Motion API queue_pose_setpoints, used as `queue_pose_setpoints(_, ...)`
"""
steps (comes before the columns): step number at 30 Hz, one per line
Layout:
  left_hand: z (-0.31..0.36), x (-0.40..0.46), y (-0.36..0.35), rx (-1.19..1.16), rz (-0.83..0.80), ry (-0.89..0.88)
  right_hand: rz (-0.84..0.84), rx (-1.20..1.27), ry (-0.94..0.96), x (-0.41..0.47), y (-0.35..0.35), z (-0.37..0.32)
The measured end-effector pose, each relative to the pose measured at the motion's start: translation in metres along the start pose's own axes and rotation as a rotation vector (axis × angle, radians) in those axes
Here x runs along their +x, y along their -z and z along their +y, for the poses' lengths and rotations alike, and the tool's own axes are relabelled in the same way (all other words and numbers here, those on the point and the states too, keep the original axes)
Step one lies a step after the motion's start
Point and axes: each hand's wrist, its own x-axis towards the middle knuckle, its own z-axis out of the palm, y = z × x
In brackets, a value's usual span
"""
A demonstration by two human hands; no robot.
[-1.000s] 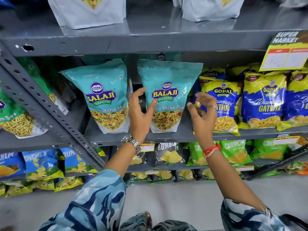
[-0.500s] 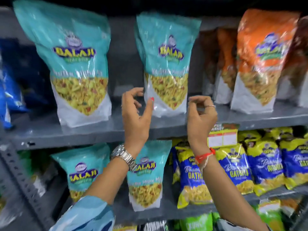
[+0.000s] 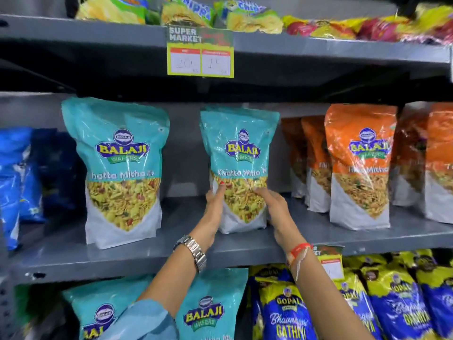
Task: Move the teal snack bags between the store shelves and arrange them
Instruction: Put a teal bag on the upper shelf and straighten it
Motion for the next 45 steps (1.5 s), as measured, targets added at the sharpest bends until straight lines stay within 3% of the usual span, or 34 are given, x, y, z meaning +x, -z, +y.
queue_pose_setpoints(9,0.003,0.008,0.01,-0.071,-0.096,0.007,0.037,-0.008,-0.031,-0.007,-0.002,0.002)
queue_pose_setpoints(19,0.001,0.008,0.012,-0.022,-0.061,0.002,0.049,0.011,-0.051,-0.006,-0.009,0.006)
queue_pose_setpoints(22,0.002,0.002,0.017,0.08,0.004,-0.061,0.229,-0.056,0.109,-0.016,-0.018,0.004)
queue_pose_setpoints(25,0.01,-0.02,0.03,0.163,0.189,-0.286,0.445,-0.123,0.381,-0.034,-0.036,-0.004)
queue_pose_setpoints(30,0.018,-0.051,0.078,-0.103,0.439,-0.49,0.479,-0.222,0.616,-0.055,-0.085,-0.012)
queue_pose_setpoints(33,0.025,-0.066,0.119,-0.128,0.698,-0.622,0.303,-0.209,0.6,-0.057,-0.126,-0.006)
queue_pose_setpoints(35,0.028,-0.069,0.148,-0.09,0.832,-0.686,0.099,-0.19,0.49,-0.053,-0.152,0.001)
queue_pose_setpoints(37,0.032,-0.065,0.174,-0.03,0.893,-0.637,-0.077,-0.139,0.31,-0.047,-0.173,0.006)
queue_pose_setpoints(41,0.034,-0.055,0.194,-0.054,0.645,-0.41,-0.41,-0.09,-0.091,-0.042,-0.2,0.009)
queue_pose_setpoints(45,0.02,-0.036,0.208,0.07,0.468,-0.239,-0.43,-0.084,-0.122,-0.041,-0.213,0.017)
